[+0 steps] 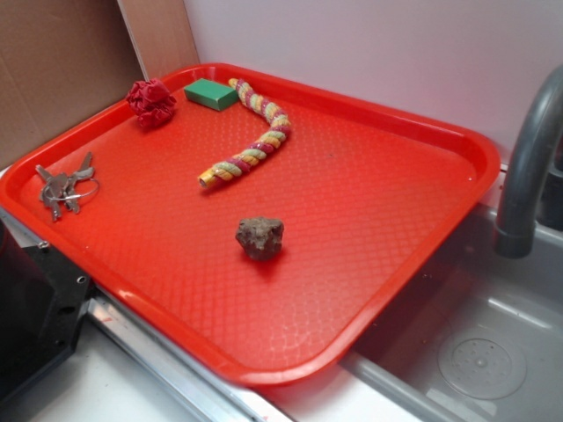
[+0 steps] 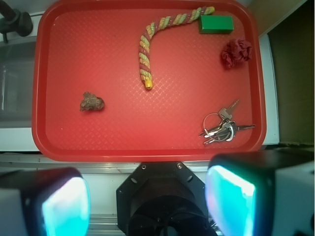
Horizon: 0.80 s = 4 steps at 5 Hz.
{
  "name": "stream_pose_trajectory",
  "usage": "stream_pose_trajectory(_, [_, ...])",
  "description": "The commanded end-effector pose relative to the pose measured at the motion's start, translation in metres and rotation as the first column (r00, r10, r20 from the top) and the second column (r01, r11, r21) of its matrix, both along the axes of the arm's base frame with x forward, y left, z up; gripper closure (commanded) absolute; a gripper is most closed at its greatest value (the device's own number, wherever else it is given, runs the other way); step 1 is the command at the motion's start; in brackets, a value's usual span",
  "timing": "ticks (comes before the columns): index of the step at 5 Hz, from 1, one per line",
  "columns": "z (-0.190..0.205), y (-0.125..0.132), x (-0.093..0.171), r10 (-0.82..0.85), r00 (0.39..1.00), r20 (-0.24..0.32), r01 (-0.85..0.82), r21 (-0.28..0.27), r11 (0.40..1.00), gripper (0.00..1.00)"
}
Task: Grab the red paper.
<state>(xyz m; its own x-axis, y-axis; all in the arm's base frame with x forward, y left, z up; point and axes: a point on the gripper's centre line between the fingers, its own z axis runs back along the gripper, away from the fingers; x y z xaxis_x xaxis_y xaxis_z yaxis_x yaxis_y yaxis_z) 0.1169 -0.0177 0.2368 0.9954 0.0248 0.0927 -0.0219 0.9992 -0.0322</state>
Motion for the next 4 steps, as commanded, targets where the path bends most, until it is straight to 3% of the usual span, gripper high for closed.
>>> stream_pose_trajectory(1, [0.000, 0.000, 0.000, 0.000, 1.000, 0.000, 0.000, 0.000, 1.000, 0.00])
stream_pose_trajectory(2, [-0.050, 0.048, 0.028, 0.247, 0.966, -0.080, -0.243, 0.055, 0.969, 0.00])
stream_pose_trajectory(3, [-0.082, 0.076, 0.058, 0.482, 0.875, 0.038, -0.484, 0.086, 0.871, 0.00])
stream_pose_trajectory(4, [-0.105, 0.094, 0.081, 0.679, 0.732, 0.063, -0.681, 0.061, 0.729, 0.00])
